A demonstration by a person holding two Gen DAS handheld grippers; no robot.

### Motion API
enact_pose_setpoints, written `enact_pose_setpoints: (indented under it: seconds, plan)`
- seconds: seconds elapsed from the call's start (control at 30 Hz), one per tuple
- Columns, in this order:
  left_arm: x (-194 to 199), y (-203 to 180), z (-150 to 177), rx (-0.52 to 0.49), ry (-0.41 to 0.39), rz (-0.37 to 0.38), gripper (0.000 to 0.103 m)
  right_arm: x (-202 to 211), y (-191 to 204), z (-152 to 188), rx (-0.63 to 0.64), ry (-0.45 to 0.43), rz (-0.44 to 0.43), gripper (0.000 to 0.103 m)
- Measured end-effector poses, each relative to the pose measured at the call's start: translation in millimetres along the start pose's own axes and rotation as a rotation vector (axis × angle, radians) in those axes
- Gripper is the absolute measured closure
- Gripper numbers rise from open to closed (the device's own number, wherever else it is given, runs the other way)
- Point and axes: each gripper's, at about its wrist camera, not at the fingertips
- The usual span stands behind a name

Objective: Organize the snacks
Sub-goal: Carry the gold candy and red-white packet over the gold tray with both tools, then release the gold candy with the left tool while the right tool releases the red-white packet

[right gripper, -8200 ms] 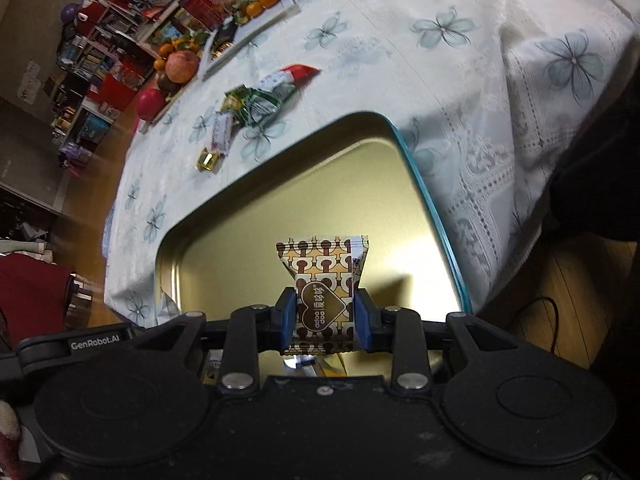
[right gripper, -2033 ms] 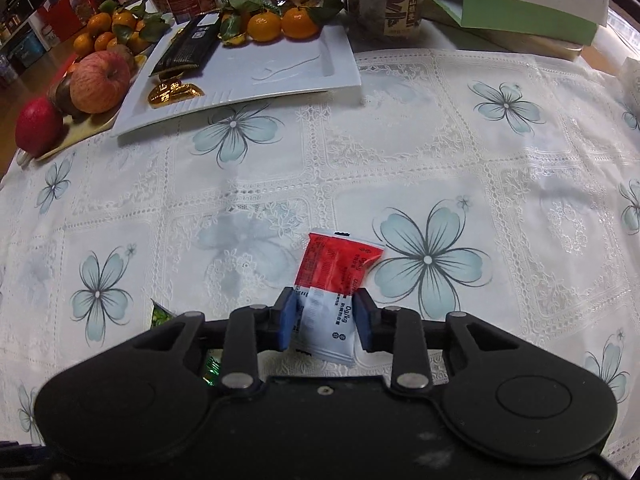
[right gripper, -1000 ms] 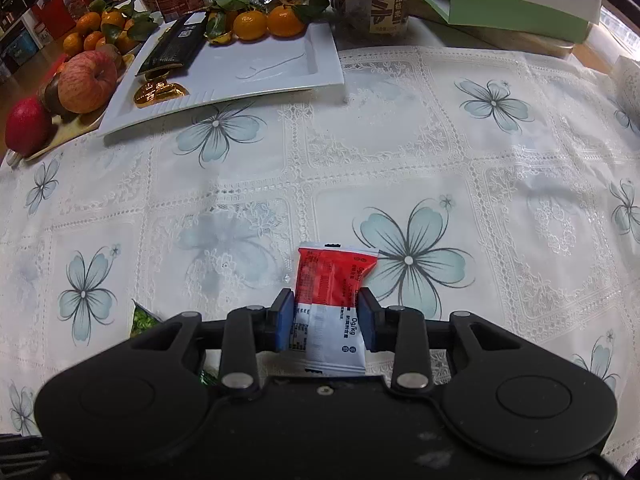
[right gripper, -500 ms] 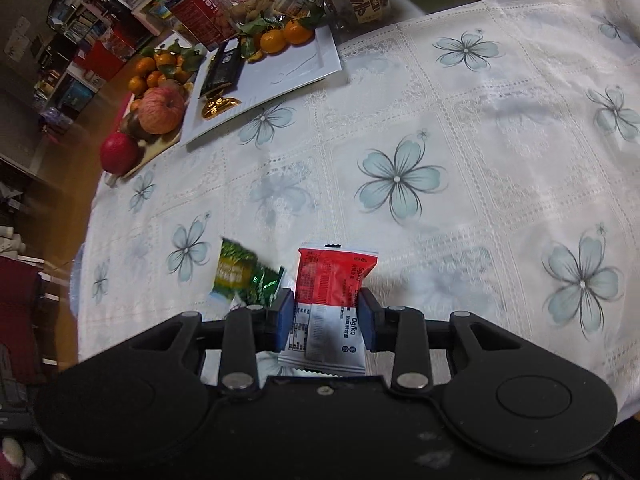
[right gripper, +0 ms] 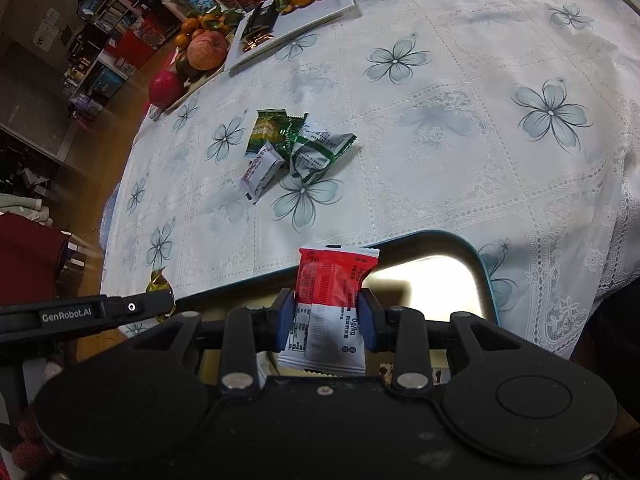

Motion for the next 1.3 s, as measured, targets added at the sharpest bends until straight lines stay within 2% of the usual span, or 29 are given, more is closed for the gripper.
enact_pose_setpoints:
  seconds: [0.2,0.33,0.53,0.87,1.0,1.3]
  plan:
    - [-13.3,-0.7,20.3,0.020,0.080,-0.054,0.079,-2.9,1.1,21.0,-0.031,0.030,-0.018,0.067]
    - [-30.9,3.6,26.2,0.041,0.146,-0.072,0.079,-10.9,-0.9,34.2,-0.059,0.063,0.005,0.067]
    - [-45.3,0.6,31.8,0.021,0.184,-0.107,0.078,-15.1,1.0,54.1,-0.059,0.061,0.047,0.070]
    - [-39.7,-4.0,38.4,-0.013,0.170,-0.131,0.077,-7.4,9.4,58.3,-0.032,0.035,0.041,0.070]
    - [-35.6,-4.1,35.4,-0.024,0.183,-0.116,0.076,-2.2,6.6,55.7,-0.040,0.036,0.033,0.071]
    - [-22.0,-4.0,32.3,-0.034,0.140,-0.121,0.076,4.6,1.8,49.5,-0.059,0.034,0.031,0.071]
Point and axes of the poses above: each gripper's, at about its wrist camera, not at the fingertips, and x roughly against the way its jaws point, y to its left, z to its underside, and after that the axes turned 13 degrees about y, right-handed
